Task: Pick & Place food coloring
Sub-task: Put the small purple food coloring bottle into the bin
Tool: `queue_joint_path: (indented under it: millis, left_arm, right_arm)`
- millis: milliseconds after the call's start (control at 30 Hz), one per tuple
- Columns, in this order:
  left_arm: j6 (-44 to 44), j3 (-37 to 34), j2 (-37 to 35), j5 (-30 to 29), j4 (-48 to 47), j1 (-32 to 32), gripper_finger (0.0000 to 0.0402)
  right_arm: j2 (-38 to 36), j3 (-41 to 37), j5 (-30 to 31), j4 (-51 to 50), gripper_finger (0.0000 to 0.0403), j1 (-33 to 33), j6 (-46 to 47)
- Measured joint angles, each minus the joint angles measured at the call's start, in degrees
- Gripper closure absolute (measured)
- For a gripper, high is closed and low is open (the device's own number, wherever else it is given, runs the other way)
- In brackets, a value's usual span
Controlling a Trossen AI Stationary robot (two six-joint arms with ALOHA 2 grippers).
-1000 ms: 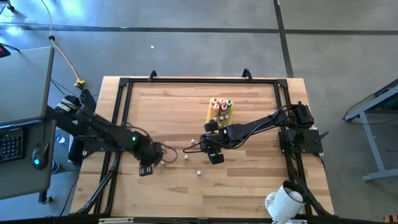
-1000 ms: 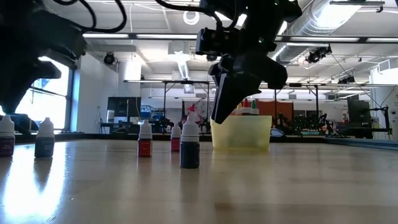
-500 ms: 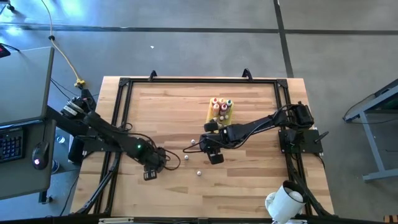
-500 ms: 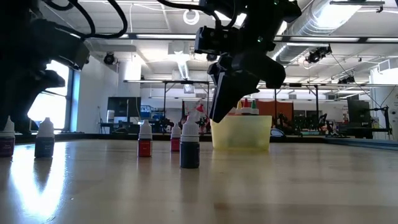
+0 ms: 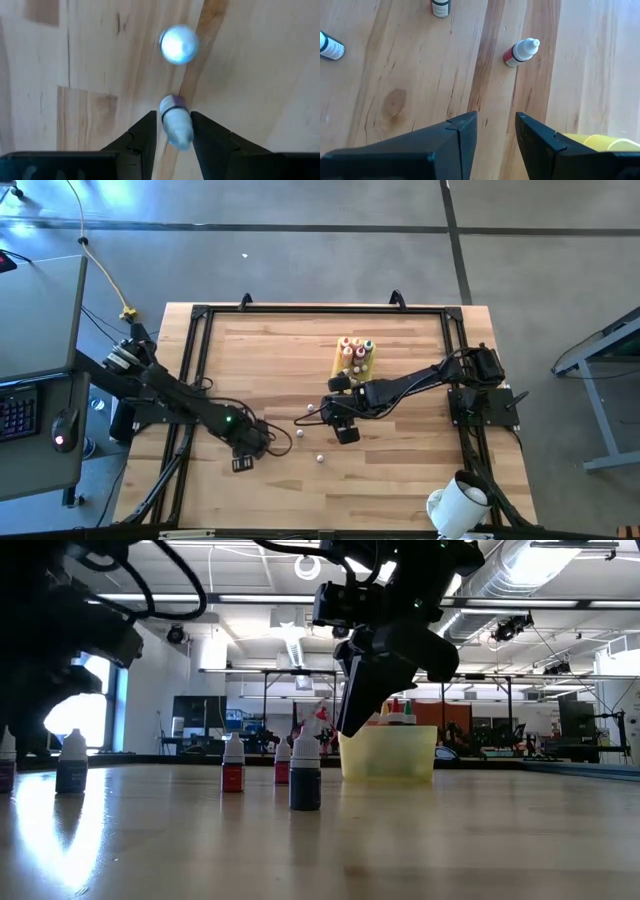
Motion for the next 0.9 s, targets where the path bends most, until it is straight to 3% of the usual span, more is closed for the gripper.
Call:
queue_joint_path:
  millis: [500,633,767,900]
  left_arm:
    - [0.1,0.0,3.6,0.0,0.3,0.0,0.0287]
    - [0.4,0.0,3.6,0.1,0.1,0.0,0.0307]
    - [0.4,0.1,3.6,0.6,0.0,0.0,0.034]
    - [1.1,1.1,3.6,0.7,-1.1,0.0,0.034]
  right_arm:
    - [0.0,0.0,0.0,-0.4,0.0277,0.0,-0.7]
    - [-0.9,0.1,3.2,-1.2,0.0277,0.0,-2.1]
    - [-4.2,0.1,7.2,-2.5,0.0277,0.0,-2.0]
    - [-9.7,0.1,8.8,-6.7,0.0277,0.0,3.9]
